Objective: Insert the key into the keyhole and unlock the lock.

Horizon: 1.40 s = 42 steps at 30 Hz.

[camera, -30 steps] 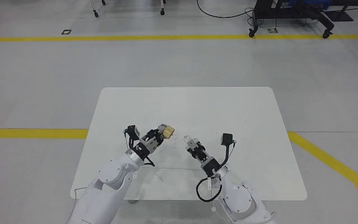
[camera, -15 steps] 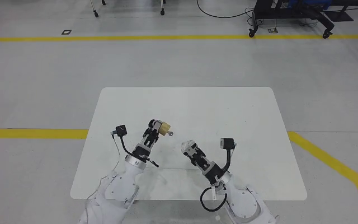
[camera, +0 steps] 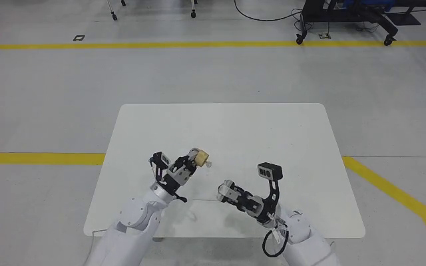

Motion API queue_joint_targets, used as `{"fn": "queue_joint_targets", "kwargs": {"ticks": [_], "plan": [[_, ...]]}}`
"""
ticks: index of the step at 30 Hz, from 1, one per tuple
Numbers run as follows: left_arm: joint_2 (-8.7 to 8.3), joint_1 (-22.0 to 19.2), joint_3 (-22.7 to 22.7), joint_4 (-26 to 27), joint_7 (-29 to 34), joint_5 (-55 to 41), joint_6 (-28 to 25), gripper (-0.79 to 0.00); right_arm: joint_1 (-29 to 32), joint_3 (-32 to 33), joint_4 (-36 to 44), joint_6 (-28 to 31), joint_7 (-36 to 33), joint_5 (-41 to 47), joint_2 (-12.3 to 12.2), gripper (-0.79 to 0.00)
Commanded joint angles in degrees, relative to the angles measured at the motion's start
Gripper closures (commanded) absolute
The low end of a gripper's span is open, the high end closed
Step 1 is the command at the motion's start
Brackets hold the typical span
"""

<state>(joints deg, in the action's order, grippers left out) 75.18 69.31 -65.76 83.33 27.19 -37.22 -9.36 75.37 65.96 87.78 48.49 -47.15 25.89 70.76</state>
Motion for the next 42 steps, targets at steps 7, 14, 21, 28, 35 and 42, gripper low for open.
{"fn": "queue_joint_targets", "kwargs": {"ticks": [7,14,21,28,35,42], "plan": [[0.26,-2.97,0.31,-4.30,8.40,-7.59,8.13,0.000,-2.37,-2.09,-0.78,-4.69,7.66,-10.43,0.75,0.000],[0.38,-4.02,0.21,-6.13,12.17,-11.14,11.80,0.000,-3.49,-3.21,-1.69,-7.00,14.01,-16.23,1.34,0.000],[0.42,-4.48,0.17,-6.85,13.41,-11.48,12.68,0.000,-4.59,-4.28,-2.62,-9.69,19.63,-20.14,1.96,0.000],[0.48,-4.27,0.25,-6.42,13.34,-10.96,12.25,0.000,-4.53,-4.44,-2.56,-11.45,23.67,-23.62,2.26,0.000],[0.33,-3.41,-1.05,-5.10,11.68,-8.96,8.46,0.000,-3.56,-3.63,-1.93,-9.60,20.62,-18.43,2.00,0.000],[-0.20,-0.02,-3.57,0.30,-0.69,7.28,-5.88,0.000,1.13,1.07,1.24,-9.26,18.96,-16.62,0.75,-0.785]]}}
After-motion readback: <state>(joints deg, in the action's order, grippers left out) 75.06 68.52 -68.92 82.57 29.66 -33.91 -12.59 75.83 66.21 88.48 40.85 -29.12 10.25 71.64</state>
